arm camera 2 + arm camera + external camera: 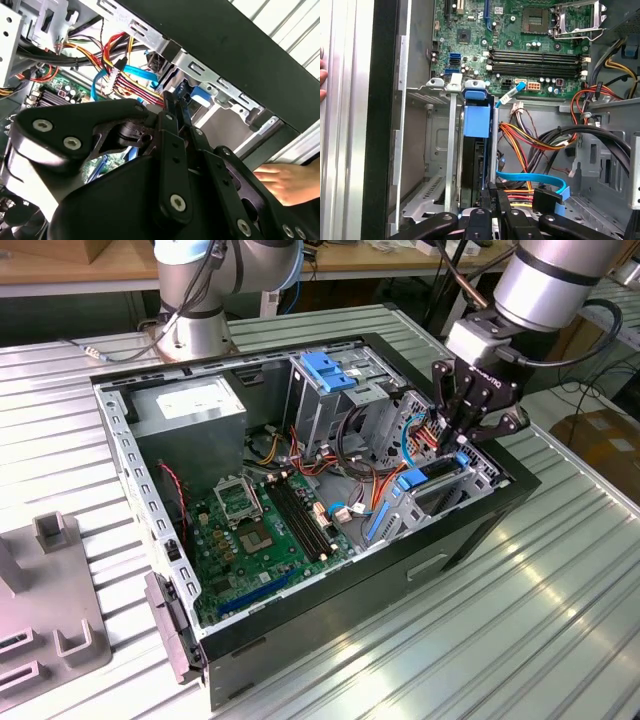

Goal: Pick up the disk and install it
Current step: 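Insert the first disk wire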

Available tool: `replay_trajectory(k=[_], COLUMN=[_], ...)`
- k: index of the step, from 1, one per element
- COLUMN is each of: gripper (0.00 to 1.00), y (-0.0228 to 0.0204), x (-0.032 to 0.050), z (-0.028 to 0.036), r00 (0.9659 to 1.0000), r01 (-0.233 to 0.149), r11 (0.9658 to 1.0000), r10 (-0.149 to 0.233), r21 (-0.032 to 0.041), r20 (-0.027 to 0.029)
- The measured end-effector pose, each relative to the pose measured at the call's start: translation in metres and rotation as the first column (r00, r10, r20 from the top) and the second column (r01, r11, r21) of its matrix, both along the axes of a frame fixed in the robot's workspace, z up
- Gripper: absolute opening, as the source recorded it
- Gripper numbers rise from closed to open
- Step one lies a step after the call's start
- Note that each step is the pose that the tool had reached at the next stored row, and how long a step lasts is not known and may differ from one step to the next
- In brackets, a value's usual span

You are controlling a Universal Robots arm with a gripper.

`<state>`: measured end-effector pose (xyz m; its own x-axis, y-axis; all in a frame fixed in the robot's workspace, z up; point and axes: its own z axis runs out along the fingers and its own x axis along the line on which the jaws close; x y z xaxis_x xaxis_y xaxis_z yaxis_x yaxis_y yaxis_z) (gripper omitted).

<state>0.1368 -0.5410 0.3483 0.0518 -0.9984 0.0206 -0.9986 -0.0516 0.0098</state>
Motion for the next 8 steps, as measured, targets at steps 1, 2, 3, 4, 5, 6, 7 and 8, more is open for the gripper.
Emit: replay_trajectory(k=[1,2,3,4,5,6,7,8], gripper=[0.17,0.17,0.17,0.17,0.17,0.17,0.17,0.17], y=[-0.0008,-0.001,-0.0014,-0.0018,-0.0042,-0.0065,-0.0068,-0.0068], x=[-0.0003,-0.001,-0.0026,-0.0041,-0.005,-0.005,-0.005,-0.005], z=[0.0,0.0,-0.0001,-0.0001,-0.0002,-0.0005,-0.0006,-0.0006], r00=[1.0,1.0,1.0,1.0,1.0,1.0,1.0,1.0], r01=[0.002,0.003,0.003,0.003,0.003,0.003,0.003,0.003], r11=[1.0,1.0,1.0,1.0,1.0,1.0,1.0,1.0], r10=[-0.002,-0.003,-0.003,-0.003,-0.003,-0.003,-0.003,-0.003], r21=[0.0,0.0001,0.0002,0.0003,0.0009,0.0012,0.0013,0.0012], r20=[0.0,0.0,-0.0001,0.0,0.0,0.0,0.0,0.0])
